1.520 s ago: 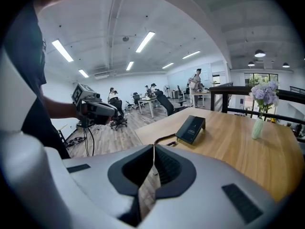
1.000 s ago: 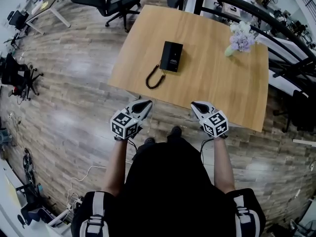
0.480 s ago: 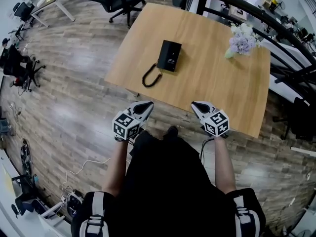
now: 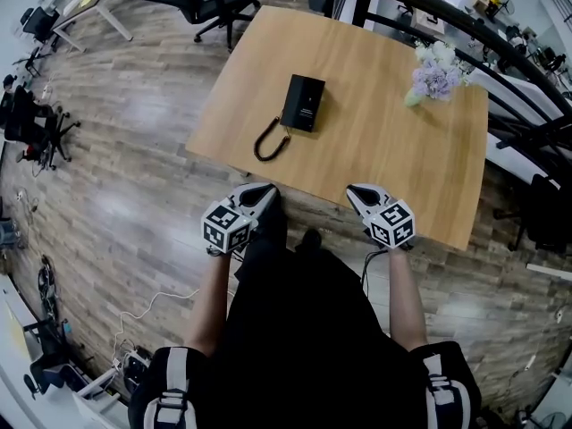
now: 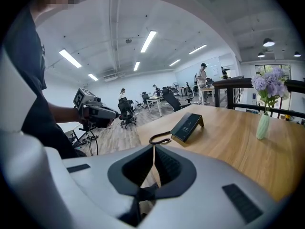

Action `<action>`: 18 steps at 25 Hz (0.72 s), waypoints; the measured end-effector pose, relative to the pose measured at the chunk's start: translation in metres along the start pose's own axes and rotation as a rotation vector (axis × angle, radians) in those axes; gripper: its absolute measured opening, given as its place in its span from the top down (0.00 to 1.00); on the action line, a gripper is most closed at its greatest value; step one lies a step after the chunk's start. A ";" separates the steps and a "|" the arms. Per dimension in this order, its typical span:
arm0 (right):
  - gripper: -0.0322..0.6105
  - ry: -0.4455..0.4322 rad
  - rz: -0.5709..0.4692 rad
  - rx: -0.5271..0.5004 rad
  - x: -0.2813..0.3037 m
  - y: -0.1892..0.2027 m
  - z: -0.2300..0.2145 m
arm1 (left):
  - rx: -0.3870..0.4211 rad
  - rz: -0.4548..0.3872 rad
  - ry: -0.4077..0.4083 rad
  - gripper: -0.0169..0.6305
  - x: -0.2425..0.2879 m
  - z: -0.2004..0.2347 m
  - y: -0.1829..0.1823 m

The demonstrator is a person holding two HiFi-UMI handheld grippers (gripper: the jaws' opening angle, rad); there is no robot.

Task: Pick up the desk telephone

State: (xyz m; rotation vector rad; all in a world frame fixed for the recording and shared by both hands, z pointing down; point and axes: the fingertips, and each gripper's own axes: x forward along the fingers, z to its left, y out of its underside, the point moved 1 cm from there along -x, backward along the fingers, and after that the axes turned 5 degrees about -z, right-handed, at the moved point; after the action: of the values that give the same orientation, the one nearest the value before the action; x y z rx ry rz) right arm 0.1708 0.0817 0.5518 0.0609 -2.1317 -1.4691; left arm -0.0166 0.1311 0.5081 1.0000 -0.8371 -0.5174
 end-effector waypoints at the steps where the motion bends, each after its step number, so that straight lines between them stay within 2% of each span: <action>1: 0.91 0.001 0.001 0.002 0.001 0.000 -0.001 | -0.001 0.001 0.002 0.94 0.001 0.002 0.000; 18: 0.91 0.057 0.026 0.002 0.065 -0.042 -0.036 | 0.004 0.006 0.076 0.94 0.039 0.088 -0.040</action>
State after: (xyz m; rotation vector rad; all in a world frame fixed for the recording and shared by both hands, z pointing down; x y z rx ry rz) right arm 0.1204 0.0124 0.5507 0.0745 -2.0812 -1.4330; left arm -0.0647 0.0386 0.5119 1.0147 -0.7728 -0.4701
